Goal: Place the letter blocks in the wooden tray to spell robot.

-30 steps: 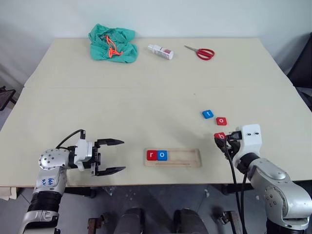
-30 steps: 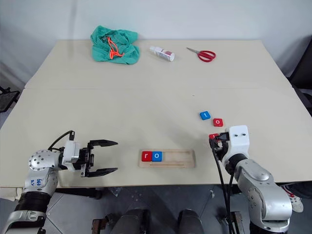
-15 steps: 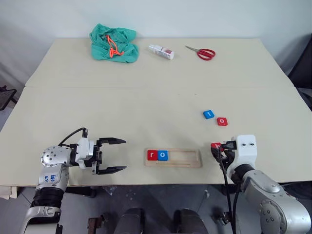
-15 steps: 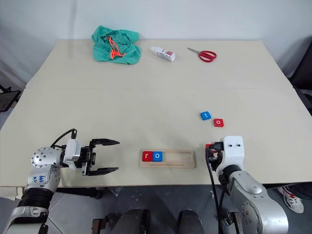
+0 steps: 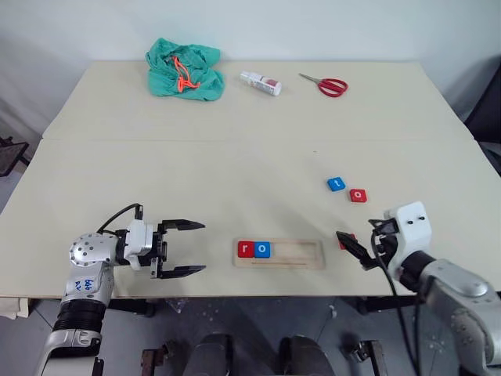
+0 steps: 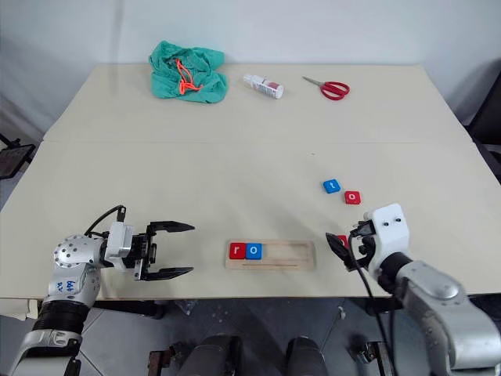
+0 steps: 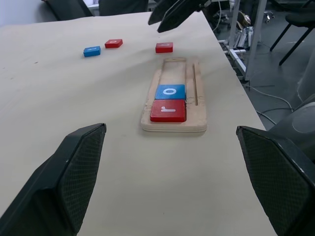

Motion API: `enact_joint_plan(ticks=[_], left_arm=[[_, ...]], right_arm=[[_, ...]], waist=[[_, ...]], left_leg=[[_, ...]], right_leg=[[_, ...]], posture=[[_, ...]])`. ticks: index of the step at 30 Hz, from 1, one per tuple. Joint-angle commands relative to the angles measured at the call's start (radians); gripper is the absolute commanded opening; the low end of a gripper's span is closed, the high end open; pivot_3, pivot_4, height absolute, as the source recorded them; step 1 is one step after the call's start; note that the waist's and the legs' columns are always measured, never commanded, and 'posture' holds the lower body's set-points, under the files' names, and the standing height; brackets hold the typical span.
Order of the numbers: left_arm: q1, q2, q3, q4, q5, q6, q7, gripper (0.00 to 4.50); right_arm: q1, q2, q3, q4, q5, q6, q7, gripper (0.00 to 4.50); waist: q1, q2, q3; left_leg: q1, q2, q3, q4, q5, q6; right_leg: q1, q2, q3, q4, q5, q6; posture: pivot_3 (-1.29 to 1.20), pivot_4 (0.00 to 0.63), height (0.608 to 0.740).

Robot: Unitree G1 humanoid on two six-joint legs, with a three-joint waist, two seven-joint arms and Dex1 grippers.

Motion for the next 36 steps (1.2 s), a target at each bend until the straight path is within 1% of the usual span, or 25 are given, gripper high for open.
enact_joint_plan(ticks=[1,3,5,9,11,13,19,29,32,36], left_arm=[[-0.012,-0.004,-0.004,-0.006,-0.005,0.001,0.0,4.5],[-0.013,-0.006,-0.009,-0.01,-0.011,0.008,-0.009,4.5],[-0.008,-0.003,-0.01,-0.018,-0.018,0.014,-0.018,4.5],[0.007,0.013,-0.007,-0.033,-0.029,0.021,-0.045,4.5],[0.013,0.02,-0.006,-0.037,-0.027,0.019,-0.048,4.5],[0.016,0.022,-0.004,-0.043,-0.028,0.016,-0.042,4.5],[0.06,0.027,0.003,-0.096,-0.034,0.023,-0.013,4.5],[0.096,0.037,0.013,-0.14,-0.038,0.034,0.017,4.5],[0.103,0.039,0.016,-0.146,-0.039,0.032,0.025,4.5],[0.105,0.037,0.015,-0.144,-0.041,0.033,0.021,4.5]], right_arm=[[0.01,-0.127,0.006,0.124,-0.002,-0.203,0.232,4.45],[0.009,-0.236,0.049,0.26,-0.047,-0.387,0.424,4.45],[0.001,-0.316,0.095,0.361,-0.08,-0.52,0.555,4.45],[-0.083,-0.392,0.182,0.531,-0.136,-0.689,0.708,4.45],[-0.153,-0.405,0.239,0.631,-0.184,-0.772,0.758,4.45],[-0.225,-0.4,0.285,0.724,-0.223,-0.84,0.786,4.45],[-0.388,-0.354,0.374,0.917,-0.279,-0.959,0.856,4.45],[-0.479,-0.323,0.446,1.046,-0.333,-1.054,0.911,4.45],[-0.472,-0.328,0.444,1.034,-0.323,-1.018,0.913,3.87],[-0.469,-0.326,0.433,1.014,-0.32,-1.001,0.893,2.56]], waist=[[0.0,0.0,0.0],[0.0,0.0,0.0],[0.001,0.0,0.0],[0.0,-0.001,0.0],[-0.002,-0.001,0.0],[-0.002,-0.001,0.0],[0.0,-0.001,0.001],[-0.001,-0.001,0.001],[0.001,-0.001,0.0],[0.0,-0.001,0.001]], left_leg=[[0.0,0.0,0.0,0.0,0.0,0.0],[0.0,-0.001,0.002,0.0,0.0,0.001],[0.0,0.0,0.003,0.001,0.0,0.001],[0.0,0.001,0.003,0.002,0.0,0.001],[0.0,0.001,0.003,0.002,0.0,0.001],[0.0,0.001,0.003,0.003,0.0,0.001],[-0.001,0.001,0.002,0.005,0.0,0.001],[-0.001,0.002,0.002,0.005,0.0,0.001],[-0.001,0.002,0.002,0.006,0.0,0.001],[-0.001,0.002,0.002,0.006,0.0,0.001]], right_leg=[[0.0,0.0,0.0,0.0,0.0,0.0],[0.0,-0.001,0.0,-0.001,0.0,0.0],[0.003,0.0,0.0,-0.007,0.0,0.0],[0.004,0.0,-0.002,-0.007,0.0,0.0],[0.004,0.0,-0.003,-0.007,0.0,0.0],[0.004,0.0,-0.003,-0.007,0.0,0.0],[0.004,-0.001,-0.005,-0.007,0.0,0.0],[0.004,-0.001,-0.005,-0.007,0.0,0.0],[0.004,-0.001,-0.005,-0.007,0.0,0.0],[0.005,-0.001,-0.005,-0.007,0.0,0.0]], posture=[[0.0,0.15,0.74],[0.0,0.15,0.74],[0.0,0.15,0.74],[0.0,0.15,0.74],[0.0,0.15,0.74],[0.0,0.15,0.74],[0.0,0.15,0.74],[0.0,0.15,0.74],[0.0,0.15,0.74],[0.0,0.15,0.74]])
